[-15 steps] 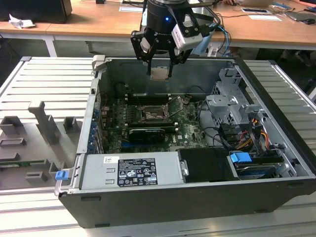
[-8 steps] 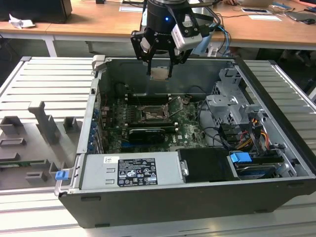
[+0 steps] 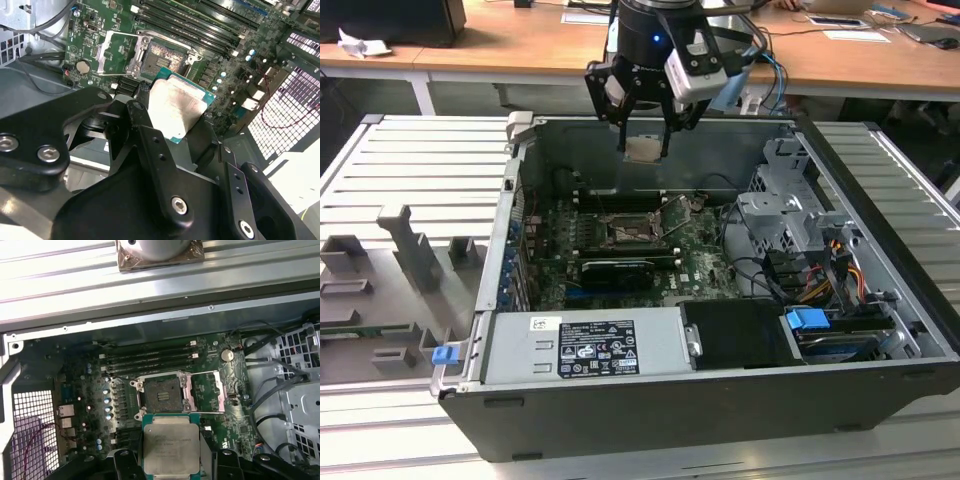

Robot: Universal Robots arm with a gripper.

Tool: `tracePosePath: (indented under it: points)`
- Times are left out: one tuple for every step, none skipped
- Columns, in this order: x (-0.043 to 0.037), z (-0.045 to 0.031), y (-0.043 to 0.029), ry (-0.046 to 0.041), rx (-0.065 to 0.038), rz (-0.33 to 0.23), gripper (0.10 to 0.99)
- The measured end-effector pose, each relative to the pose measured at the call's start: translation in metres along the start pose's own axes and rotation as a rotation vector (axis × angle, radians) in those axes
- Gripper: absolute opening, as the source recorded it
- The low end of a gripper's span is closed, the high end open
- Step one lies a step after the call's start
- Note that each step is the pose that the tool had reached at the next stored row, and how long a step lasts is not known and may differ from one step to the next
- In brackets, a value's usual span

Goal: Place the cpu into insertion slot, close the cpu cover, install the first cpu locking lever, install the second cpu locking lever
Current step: 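Place the cpu into insertion slot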

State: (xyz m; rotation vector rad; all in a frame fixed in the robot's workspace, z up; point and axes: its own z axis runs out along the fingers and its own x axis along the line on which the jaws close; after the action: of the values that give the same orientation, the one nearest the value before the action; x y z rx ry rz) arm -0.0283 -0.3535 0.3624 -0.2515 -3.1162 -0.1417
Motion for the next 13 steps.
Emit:
tracePosePath:
  points:
    - [0.0,0.0,0.0,-0.0015,0.0,0.018,0.541]
    - [0.0,0.0001,0.0,-0.0027,-0.001,0.03,0.541]
    - [0.0,0.0001,0.0,-0.0039,-0.001,0.044,0.541]
    - [0.0,0.0002,0.0,-0.005,-0.001,0.057,0.541]
    - [0.0,0.0003,-0.0001,-0.0062,-0.001,0.071,0.541]
    - [0.0,0.0006,-0.0001,-0.0086,-0.002,0.097,0.541]
    - [0.0,0.0009,-0.0001,-0.0101,-0.002,0.114,0.541]
    - [0.0,0.0012,-0.0001,-0.0122,-0.002,0.136,0.541]
    - [-0.0001,0.0017,-0.0001,-0.0159,-0.003,0.178,0.541]
    - [-0.0001,0.0019,-0.0002,-0.0177,-0.004,0.197,0.541]
    - [-0.0001,0.0021,-0.0002,-0.0187,-0.004,0.209,0.541]
    - [-0.0001,0.0024,-0.0002,-0.0208,-0.004,0.232,0.541]
    - [-0.0001,0.0027,-0.0002,-0.0222,-0.005,0.248,0.541]
